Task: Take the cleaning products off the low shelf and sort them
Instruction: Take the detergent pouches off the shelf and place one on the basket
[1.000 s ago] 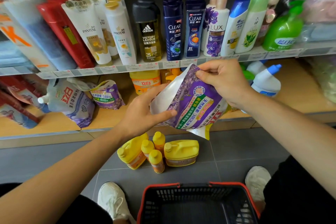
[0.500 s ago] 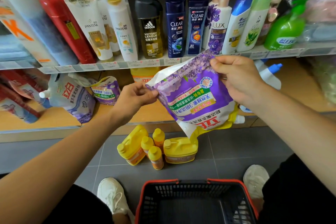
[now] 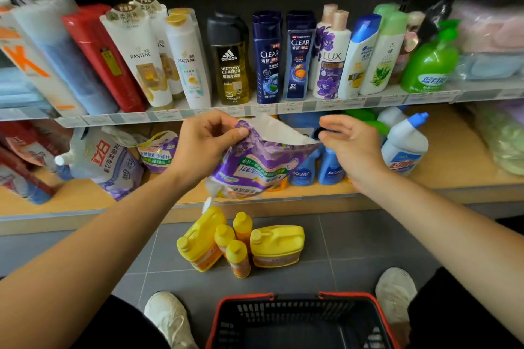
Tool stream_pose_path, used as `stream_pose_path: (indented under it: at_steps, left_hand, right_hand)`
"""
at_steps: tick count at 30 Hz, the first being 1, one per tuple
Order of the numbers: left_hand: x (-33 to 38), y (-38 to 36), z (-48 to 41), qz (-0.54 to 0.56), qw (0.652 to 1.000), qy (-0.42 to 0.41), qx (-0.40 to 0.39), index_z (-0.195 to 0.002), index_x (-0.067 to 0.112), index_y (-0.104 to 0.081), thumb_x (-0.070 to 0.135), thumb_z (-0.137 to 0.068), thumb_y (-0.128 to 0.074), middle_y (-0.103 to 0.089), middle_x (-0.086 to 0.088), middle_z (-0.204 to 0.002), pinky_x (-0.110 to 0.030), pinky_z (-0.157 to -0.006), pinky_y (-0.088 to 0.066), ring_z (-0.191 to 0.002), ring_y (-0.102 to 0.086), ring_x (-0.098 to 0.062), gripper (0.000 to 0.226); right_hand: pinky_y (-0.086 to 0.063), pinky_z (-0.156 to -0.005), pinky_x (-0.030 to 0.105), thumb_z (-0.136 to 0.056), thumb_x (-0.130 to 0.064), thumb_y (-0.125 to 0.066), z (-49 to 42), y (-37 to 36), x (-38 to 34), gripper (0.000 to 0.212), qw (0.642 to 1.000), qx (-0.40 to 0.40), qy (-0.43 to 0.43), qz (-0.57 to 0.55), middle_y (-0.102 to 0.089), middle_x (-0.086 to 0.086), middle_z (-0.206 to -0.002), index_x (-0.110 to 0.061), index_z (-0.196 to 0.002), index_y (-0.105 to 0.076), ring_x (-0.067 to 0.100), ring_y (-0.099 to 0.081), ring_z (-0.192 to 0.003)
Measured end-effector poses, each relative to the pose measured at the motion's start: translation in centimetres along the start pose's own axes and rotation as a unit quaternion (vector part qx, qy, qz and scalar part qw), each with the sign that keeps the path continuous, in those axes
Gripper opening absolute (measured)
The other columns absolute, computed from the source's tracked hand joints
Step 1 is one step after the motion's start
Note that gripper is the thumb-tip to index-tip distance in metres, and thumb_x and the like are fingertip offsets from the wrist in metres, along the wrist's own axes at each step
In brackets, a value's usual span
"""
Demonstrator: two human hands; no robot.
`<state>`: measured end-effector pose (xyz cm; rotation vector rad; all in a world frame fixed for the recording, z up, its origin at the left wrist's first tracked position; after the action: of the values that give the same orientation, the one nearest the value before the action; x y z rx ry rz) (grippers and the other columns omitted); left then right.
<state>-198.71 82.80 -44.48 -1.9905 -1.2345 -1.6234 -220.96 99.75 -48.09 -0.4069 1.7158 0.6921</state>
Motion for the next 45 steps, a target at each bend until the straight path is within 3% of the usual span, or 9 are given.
stream_pose_path:
  at_steps: [4,8,12,18,24,27,31,36,45]
  left_hand:
    - [0.0,-1.1,0.1,-0.073,0.997,-0.010,-0.021,-0.078,0.028,-0.073,0.021,-0.085,-0.080,-0.076,-0.001,-0.077,-0.037,-0.062,-0.059,-0.068,-0.071,-0.017,0.012]
    - [0.6,-1.6,0.6,-0.089,0.995,-0.016,-0.044,-0.074,0.027,-0.072,0.021,-0.083,-0.082,-0.075,0.002,-0.075,-0.034,-0.059,-0.057,-0.067,-0.072,-0.018,0.014]
    - [0.8,-2.1,1.3,-0.070,0.995,-0.011,-0.069,-0.073,0.022,-0.070,0.019,-0.082,-0.081,-0.074,0.000,-0.073,-0.035,-0.061,-0.057,-0.070,-0.072,-0.020,0.015]
    - [-0.2,-2.7,1.9,0.030,0.997,0.006,-0.070,-0.090,0.020,-0.075,0.018,-0.086,-0.077,-0.075,-0.001,-0.080,-0.027,-0.065,-0.059,-0.076,-0.070,-0.011,0.005]
    - [-7.1,-3.3,5.3,-0.091,0.970,0.133,-0.180,-0.139,0.029,-0.051,0.055,-0.063,-0.088,-0.069,0.012,-0.117,-0.028,-0.077,-0.061,-0.106,-0.068,-0.009,0.089]
    - [-10.0,-4.8,8.0,-0.175,0.946,0.131,-0.241,-0.133,0.029,-0.054,0.046,-0.072,-0.088,-0.065,0.022,-0.119,-0.016,-0.075,-0.057,-0.104,-0.067,-0.004,0.072]
    - [-10.2,-3.5,7.7,-0.247,0.953,0.063,-0.161,-0.095,0.027,-0.071,0.024,-0.089,-0.077,-0.073,0.013,-0.092,-0.027,-0.071,-0.056,-0.082,-0.067,-0.003,0.009]
    - [-8.8,0.6,6.2,-0.181,0.979,0.069,-0.066,-0.095,0.022,-0.079,0.020,-0.089,-0.074,-0.077,0.007,-0.085,-0.027,-0.064,-0.055,-0.071,-0.069,-0.009,0.007]
    - [-3.7,9.6,7.3,-0.115,0.986,0.069,0.094,-0.087,0.010,-0.079,0.034,-0.089,-0.073,-0.077,-0.009,-0.085,-0.052,-0.069,-0.061,-0.077,-0.073,-0.030,0.025]
  right_hand:
    - [-0.049,-0.088,0.012,-0.083,-0.015,-0.081,2.7,-3.4,-4.3,0.031,0.974,-0.107,0.166,0.111,-0.071,-0.012,-0.105,-0.020,-0.112,-0.073,-0.001,-0.065,-0.099]
    - [-0.053,-0.085,0.026,-0.078,-0.021,-0.086,4.9,-7.0,-4.9,0.037,0.958,-0.168,0.184,0.143,-0.070,0.003,-0.102,-0.009,-0.111,-0.074,0.011,-0.065,-0.093]
    - [-0.051,-0.077,0.046,-0.084,-0.023,-0.080,4.5,-7.8,-5.5,0.022,0.950,-0.149,0.212,0.172,-0.070,0.009,-0.091,-0.006,-0.098,-0.077,0.023,-0.065,-0.084]
    - [-0.050,-0.063,0.038,-0.086,-0.021,-0.078,3.6,-7.0,-6.1,0.012,0.953,-0.111,0.227,0.165,-0.068,0.001,-0.074,-0.009,-0.088,-0.082,0.017,-0.064,-0.069]
    - [-0.051,-0.061,0.031,-0.086,-0.022,-0.079,2.1,-4.0,-6.2,0.016,0.970,-0.044,0.193,0.143,-0.072,0.005,-0.075,-0.007,-0.091,-0.081,0.015,-0.065,-0.066]
    - [-0.053,-0.061,0.030,-0.086,-0.024,-0.079,1.5,-2.5,-6.6,0.017,0.975,-0.009,0.181,0.128,-0.074,0.005,-0.075,-0.007,-0.090,-0.081,0.015,-0.068,-0.067]
    - [-0.051,-0.058,0.028,-0.086,-0.026,-0.076,0.5,-1.4,-6.6,0.013,0.979,0.006,0.177,0.103,-0.073,0.003,-0.067,-0.016,-0.080,-0.082,0.007,-0.062,-0.060]
    - [-0.045,-0.058,0.019,-0.085,-0.020,-0.076,-1.6,-0.2,-4.3,0.033,0.992,0.025,0.121,0.039,-0.065,-0.012,-0.052,-0.037,-0.057,-0.074,-0.003,-0.053,-0.052]
    - [-0.059,-0.065,0.037,-0.093,-0.007,-0.068,-0.7,-6.3,5.1,0.020,0.992,-0.077,-0.099,0.017,-0.064,0.014,-0.077,-0.001,-0.075,-0.063,0.024,-0.060,-0.077]
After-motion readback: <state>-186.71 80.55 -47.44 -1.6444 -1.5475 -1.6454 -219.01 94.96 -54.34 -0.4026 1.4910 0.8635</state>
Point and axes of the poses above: each hand's wrist, its own z-axis away from the middle knuckle, its own y-axis out of the back of the hand, x = y × z, the point moved 9 cm from there along -z, towards the middle knuckle
